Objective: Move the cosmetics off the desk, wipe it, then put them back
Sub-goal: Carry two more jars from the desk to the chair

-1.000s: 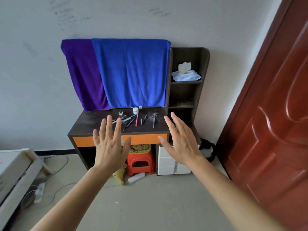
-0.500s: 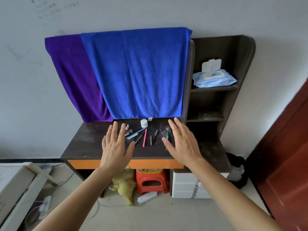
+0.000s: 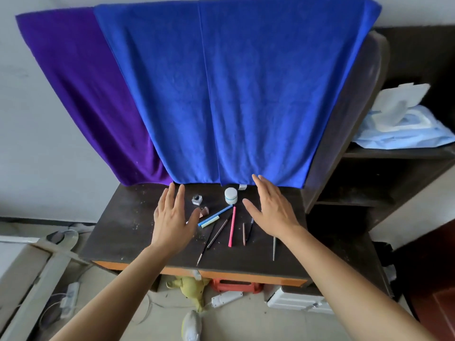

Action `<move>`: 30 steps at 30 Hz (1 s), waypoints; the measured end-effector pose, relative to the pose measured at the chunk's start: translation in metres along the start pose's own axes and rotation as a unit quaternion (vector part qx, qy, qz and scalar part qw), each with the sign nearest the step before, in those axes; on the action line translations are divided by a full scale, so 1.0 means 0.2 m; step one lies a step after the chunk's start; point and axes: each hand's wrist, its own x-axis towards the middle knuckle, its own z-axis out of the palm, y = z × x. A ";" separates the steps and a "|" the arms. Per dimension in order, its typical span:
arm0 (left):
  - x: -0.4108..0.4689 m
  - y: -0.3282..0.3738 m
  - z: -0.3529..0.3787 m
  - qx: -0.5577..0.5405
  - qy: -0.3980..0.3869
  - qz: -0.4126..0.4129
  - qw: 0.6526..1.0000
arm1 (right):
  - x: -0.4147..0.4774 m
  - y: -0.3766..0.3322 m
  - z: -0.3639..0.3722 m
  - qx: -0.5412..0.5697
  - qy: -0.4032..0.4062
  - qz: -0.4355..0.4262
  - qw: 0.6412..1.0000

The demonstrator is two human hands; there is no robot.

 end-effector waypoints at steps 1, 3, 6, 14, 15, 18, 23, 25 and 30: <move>0.07 -0.05 0.03 -0.001 -0.009 0.004 1.000 | 0.06 -0.01 0.04 0.001 -0.005 0.007 1.000; 0.20 -0.15 0.08 0.000 -0.030 0.011 0.999 | 0.16 -0.02 0.12 -0.005 -0.011 0.029 0.999; 0.41 -0.31 0.17 0.005 -0.082 0.004 0.997 | 0.29 -0.06 0.25 -0.009 -0.017 0.085 0.996; 0.73 -0.54 0.50 -0.002 -0.205 -0.016 0.979 | 0.48 -0.11 0.61 -0.008 -0.104 0.167 0.980; 0.75 -0.55 0.55 -0.005 -0.215 -0.022 0.976 | 0.49 -0.10 0.66 -0.005 -0.114 0.177 0.978; 0.79 -0.57 0.68 -0.014 -0.226 -0.053 0.973 | 0.53 -0.04 0.79 -0.008 -0.131 0.190 0.973; 0.79 -0.58 0.86 -0.079 -0.164 -0.104 0.978 | 0.57 0.06 0.99 -0.009 -0.107 0.153 0.982; 0.78 -0.56 0.91 -0.067 -0.146 -0.105 0.981 | 0.58 0.09 1.05 0.008 -0.084 0.152 0.985; 0.77 -0.54 0.91 -0.077 -0.127 -0.093 0.985 | 0.62 0.12 1.05 0.079 -0.031 0.129 0.988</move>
